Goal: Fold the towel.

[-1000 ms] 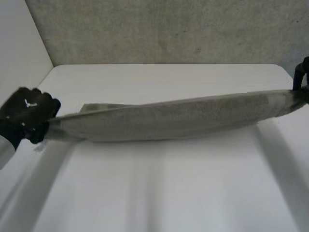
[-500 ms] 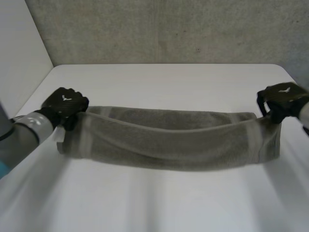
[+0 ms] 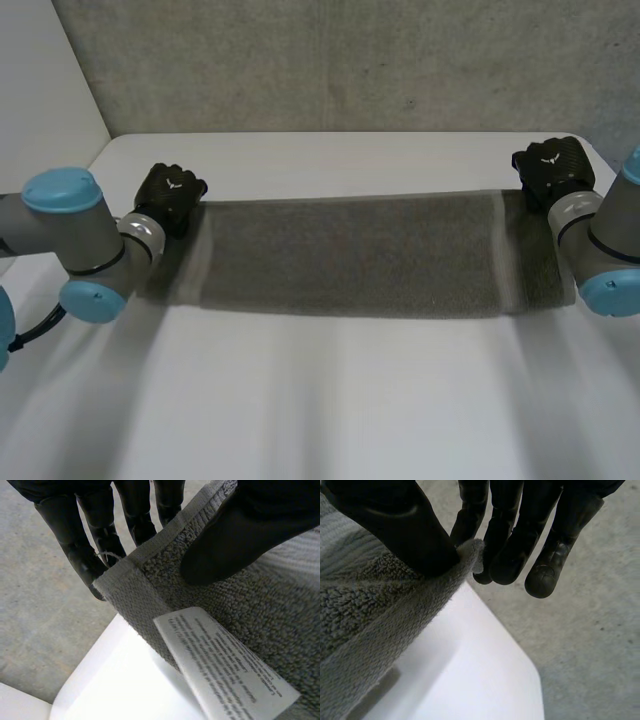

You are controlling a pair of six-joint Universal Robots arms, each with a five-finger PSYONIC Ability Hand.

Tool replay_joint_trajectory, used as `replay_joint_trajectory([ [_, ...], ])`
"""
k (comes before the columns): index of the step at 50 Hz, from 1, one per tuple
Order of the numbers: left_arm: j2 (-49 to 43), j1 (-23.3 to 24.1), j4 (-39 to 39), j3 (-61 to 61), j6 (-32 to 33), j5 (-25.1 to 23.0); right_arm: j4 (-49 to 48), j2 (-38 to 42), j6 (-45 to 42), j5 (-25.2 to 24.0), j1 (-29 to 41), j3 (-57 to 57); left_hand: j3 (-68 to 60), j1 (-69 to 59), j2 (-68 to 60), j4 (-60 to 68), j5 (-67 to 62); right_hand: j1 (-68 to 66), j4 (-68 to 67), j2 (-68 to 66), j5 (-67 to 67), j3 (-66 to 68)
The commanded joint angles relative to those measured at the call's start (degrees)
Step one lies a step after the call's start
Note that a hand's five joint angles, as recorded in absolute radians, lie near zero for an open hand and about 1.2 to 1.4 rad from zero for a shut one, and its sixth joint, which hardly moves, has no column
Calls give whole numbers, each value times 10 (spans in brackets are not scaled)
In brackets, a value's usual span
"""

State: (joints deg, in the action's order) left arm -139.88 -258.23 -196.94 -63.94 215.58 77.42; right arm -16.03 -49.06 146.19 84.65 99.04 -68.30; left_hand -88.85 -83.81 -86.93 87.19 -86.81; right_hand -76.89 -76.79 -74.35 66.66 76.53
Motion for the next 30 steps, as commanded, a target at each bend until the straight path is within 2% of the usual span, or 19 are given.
replay_joint_trajectory([
  [1, -23, 4, -15, 15, 0, 7, -15, 29, -1, 6, 1, 25, 89, 38, 69, -72, 168, -31, -32, -56, 33, 35],
  [6, -29, 11, -20, 11, 0, 6, -11, 58, -4, 6, 1, 45, 89, 38, 69, -72, 168, -31, -32, -56, 33, 35],
  [7, -29, 13, -20, 7, 0, 5, -11, 58, -4, 6, 1, 45, 250, 199, 231, -233, 329, -31, -32, -56, 33, 35],
  [8, -29, 13, -20, 7, 0, 4, -10, 62, -6, 6, 2, 44, 251, 201, 232, -235, 331, 82, 81, 56, -79, -78],
  [9, -29, 18, -20, 3, 1, 5, -10, 62, -6, 6, 2, 44, 551, 501, 532, -535, 631, 83, 82, 57, -80, -79],
  [10, -28, 22, -20, -2, 1, 5, -8, 64, -6, 6, 4, 44, 789, 738, 769, -772, 868, 434, 433, 409, -432, -430],
  [11, -28, 22, -20, -2, 1, 5, -4, 65, -7, 9, 7, 42, 789, 738, 769, -772, 868, 669, 668, 644, -667, -665],
  [20, 31, 29, -41, -52, -6, 8, 17, 48, -6, 26, 13, 22, 786, 736, 767, -770, 866, 669, 668, 644, -667, -665],
  [30, 148, 19, -49, -155, -32, 3, 54, -122, -6, 21, 4, -78, 783, 733, 764, -766, 863, 669, 668, 644, -667, -665],
])
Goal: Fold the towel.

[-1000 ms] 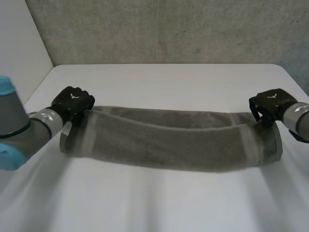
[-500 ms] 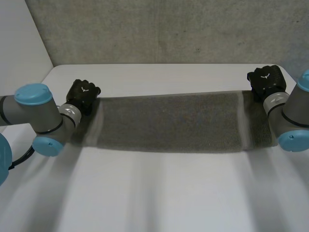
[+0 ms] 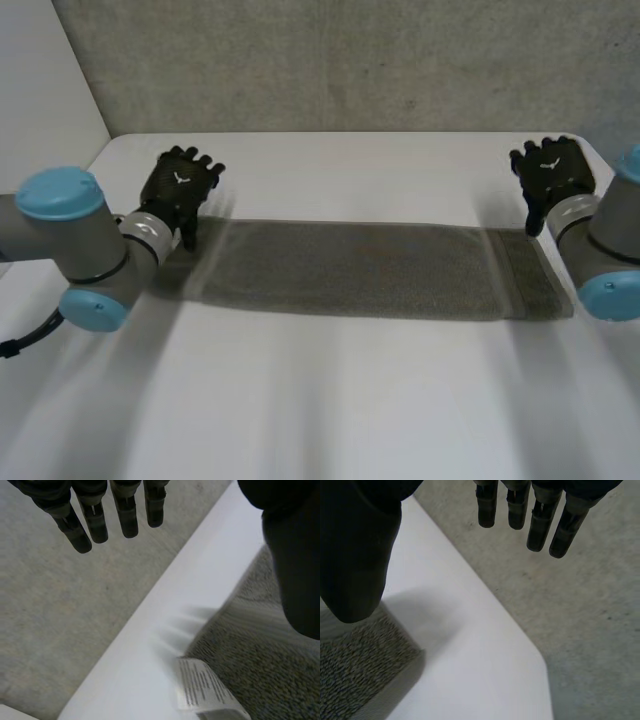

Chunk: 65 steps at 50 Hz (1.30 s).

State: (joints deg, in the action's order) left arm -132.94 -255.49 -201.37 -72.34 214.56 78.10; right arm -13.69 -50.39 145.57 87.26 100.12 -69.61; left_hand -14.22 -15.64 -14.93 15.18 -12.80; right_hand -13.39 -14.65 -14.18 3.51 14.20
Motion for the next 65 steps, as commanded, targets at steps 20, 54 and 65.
replay_joint_trajectory([
  [20, 285, -77, 0, -338, -204, -109, 118, -183, 8, -94, -46, -238, 20, 34, 27, -29, 106, -160, -148, -152, 159, 152],
  [54, 301, -77, -12, -387, -207, -110, 44, -83, 0, -84, -97, -228, 23, 37, 30, -33, 109, -666, -653, -658, 665, 658],
  [65, 317, -82, -12, -392, -207, -109, 63, -124, -64, -86, -208, -185, 27, 41, 34, -36, 112, -666, -653, -658, 665, 658],
])
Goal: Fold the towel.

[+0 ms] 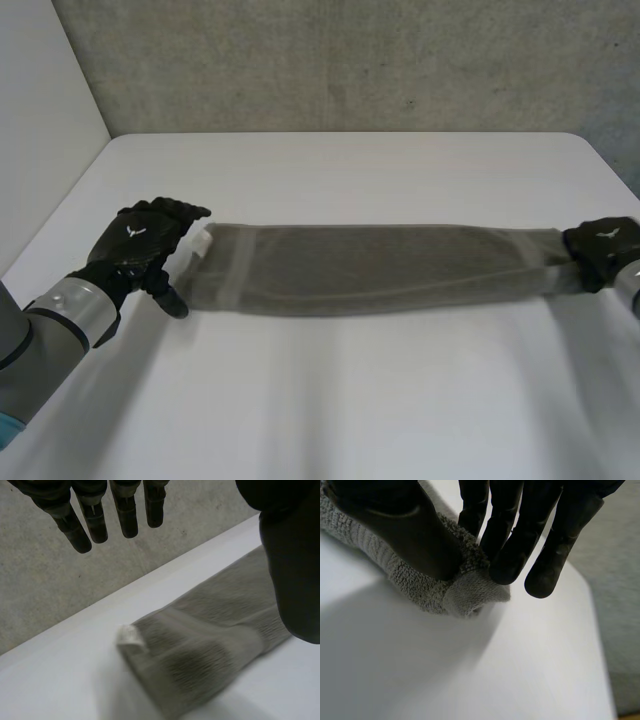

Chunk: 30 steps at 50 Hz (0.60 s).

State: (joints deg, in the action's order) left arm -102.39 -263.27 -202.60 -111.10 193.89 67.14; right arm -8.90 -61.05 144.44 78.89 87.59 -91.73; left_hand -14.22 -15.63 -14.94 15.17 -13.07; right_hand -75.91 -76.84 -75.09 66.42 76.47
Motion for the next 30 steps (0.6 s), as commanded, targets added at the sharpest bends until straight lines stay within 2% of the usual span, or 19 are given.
replay_joint_trajectory([
  [1, 14, -5, 0, -5, 0, 0, 24, -13, -76, 0, -100, 56, 27, 41, 34, -36, 115, -41, -32, -49, 36, 35],
  [6, 25, -8, 0, -6, 0, 0, 71, -5, -149, 7, -131, 121, 27, 41, 34, -36, 115, -41, -32, -49, 36, 35],
  [10, 39, -8, 0, -4, -1, 1, 93, 1, -155, 21, -126, 157, 28, 42, 35, -38, 117, -41, -32, -49, 36, 35],
  [13, 50, -8, 1, 2, -1, 1, 97, -6, -134, 34, -96, 178, 28, 42, 35, -38, 117, -41, -32, -49, 36, 35],
  [14, 50, -8, 1, 2, -1, 1, 96, -12, -113, 34, -61, 188, 28, 42, 35, -38, 117, -41, -32, -49, 36, 35],
  [15, 54, -8, 2, 5, -1, 2, 96, -12, -113, 34, -61, 188, 28, 42, 35, -38, 117, -41, -32, -49, 36, 35],
  [17, 56, -8, 2, 10, -3, 2, 96, -38, -76, 34, 14, 202, 30, 44, 37, -39, 118, -41, -32, -49, 36, 35],
  [18, 56, -4, 2, 17, -6, 2, 96, -38, -76, 34, 14, 202, 30, 44, 37, -39, 118, -41, -32, -49, 36, 35],
  [20, 56, -1, 4, 25, -10, 2, 92, -57, -57, 32, 99, 207, 30, 44, 37, -39, 118, -41, -32, -49, 36, 35],
  [21, 57, 1, 4, 31, -15, 3, 92, -57, -57, 32, 100, 207, 30, 44, 37, -39, 118, -41, -32, -49, 36, 35],
  [22, 57, 1, 4, 31, -15, 3, 86, -55, -57, 32, 151, 208, 30, 44, 37, -39, 118, -41, -32, -49, 36, 35],
  [23, 58, 3, 5, 37, -21, 3, 86, -55, -57, 32, 152, 208, 30, 44, 37, -39, 118, -41, -32, -49, 36, 35],
  [25, 60, 6, 5, 41, -27, 3, 61, -45, -63, 32, 248, 209, 30, 44, 37, -39, 118, -41, -32, -49, 36, 35],
  [26, 62, 9, 5, 45, -32, 3, 61, -45, -63, 32, 248, 209, 30, 44, 37, -39, 118, -41, -32, -49, 36, 35],
  [28, 62, 13, 5, 49, -37, 3, 32, -15, -68, 29, 327, 208, 30, 44, 37, -39, 118, -41, -32, -49, 36, 35],
  [29, 61, 16, 5, 52, -38, 4, 32, -15, -68, 29, 327, 208, 30, 44, 37, -39, 118, -41, -32, -49, 36, 35],
  [30, 61, 16, 5, 52, -38, 5, 22, 0, -71, 29, 360, 208, 30, 44, 37, -39, 118, -41, -32, -49, 36, 35],
])
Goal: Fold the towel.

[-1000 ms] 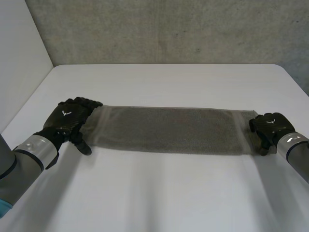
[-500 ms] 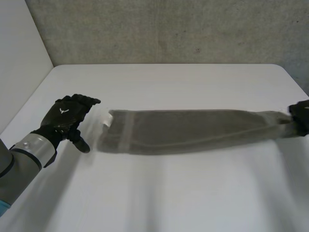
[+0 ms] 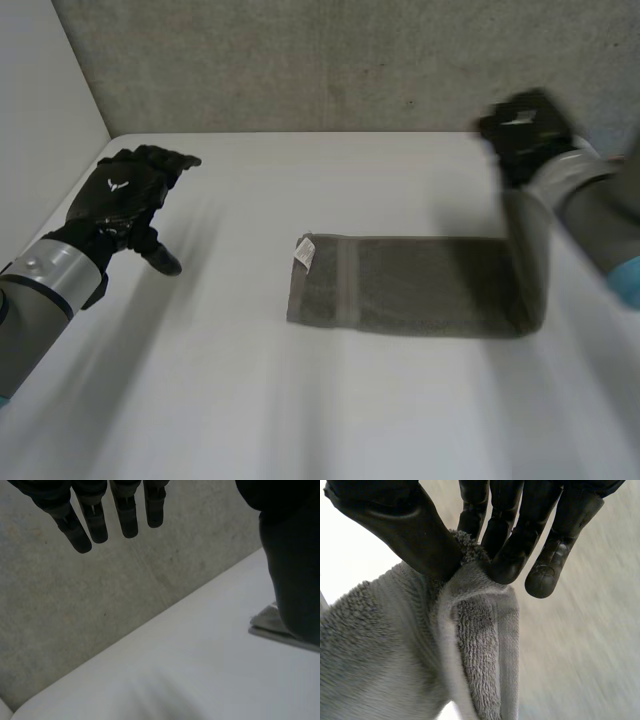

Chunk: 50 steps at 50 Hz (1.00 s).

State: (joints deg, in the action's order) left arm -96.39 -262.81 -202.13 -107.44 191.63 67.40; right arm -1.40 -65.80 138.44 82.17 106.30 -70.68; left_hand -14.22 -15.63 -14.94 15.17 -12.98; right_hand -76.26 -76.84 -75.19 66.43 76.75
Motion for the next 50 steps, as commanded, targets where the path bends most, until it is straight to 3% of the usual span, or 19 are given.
replay_joint_trajectory([
  [1, 1, 17, 1, 16, -16, 2, -53, 48, -12, -3, 173, -2, 30, 44, 37, -39, 118, -37, -32, -48, 36, 33],
  [3, 0, 23, 0, 16, -16, 2, -57, 87, -27, -3, 226, -2, 30, 44, 37, -39, 118, -37, -32, -48, 36, 33],
  [8, -7, 41, -1, 15, -16, 15, -54, 151, -82, 5, 265, 3, 30, 44, 37, -39, 118, -37, -32, -48, 36, 33],
  [10, -8, 48, -2, 14, -15, 24, -54, 164, -97, 10, 269, 2, 30, 44, 37, -39, 118, 28, 33, 17, -29, -32],
  [12, -15, 61, -3, 14, -15, 40, -53, 171, -103, 23, 271, -4, 30, 44, 37, -39, 118, 475, 481, 464, -477, -480],
  [13, -15, 61, -3, 14, -15, 40, -53, 171, -103, 23, 271, -4, 30, 44, 37, -39, 118, 477, 483, 466, -478, -482],
  [15, -22, 69, -4, 14, -14, 41, -55, 159, -80, 32, 266, -16, 30, 44, 37, -39, 118, 659, 665, 649, -661, -664],
  [21, -32, 77, -5, 17, -14, 42, -59, 67, 15, 31, 250, -53, 30, 44, 37, -39, 118, 663, 668, 652, -664, -667],
  [27, -44, 101, -5, 32, -14, 45, -51, -50, 167, 26, 147, -143, 30, 44, 37, -39, 118, 663, 668, 652, -664, -667],
  [35, -61, 128, -13, 42, -14, 46, -61, -84, 149, 5, 36, -273, 30, 44, 37, -39, 118, 663, 668, 652, -664, -667],
  [40, -72, 147, -13, 45, -13, 58, -93, -78, 139, -31, -24, -337, 30, 44, 37, -39, 118, 496, 502, 485, -497, -501],
  [43, -77, 154, -14, 47, -12, 69, -110, -75, 140, -37, -36, -351, 30, 44, 37, -39, 118, 437, 442, 426, -438, -441],
  [50, -79, 162, -13, 49, -12, 77, -137, -39, 141, -44, -41, -354, 30, 44, 37, -39, 118, 435, 441, 424, -436, -440],
])
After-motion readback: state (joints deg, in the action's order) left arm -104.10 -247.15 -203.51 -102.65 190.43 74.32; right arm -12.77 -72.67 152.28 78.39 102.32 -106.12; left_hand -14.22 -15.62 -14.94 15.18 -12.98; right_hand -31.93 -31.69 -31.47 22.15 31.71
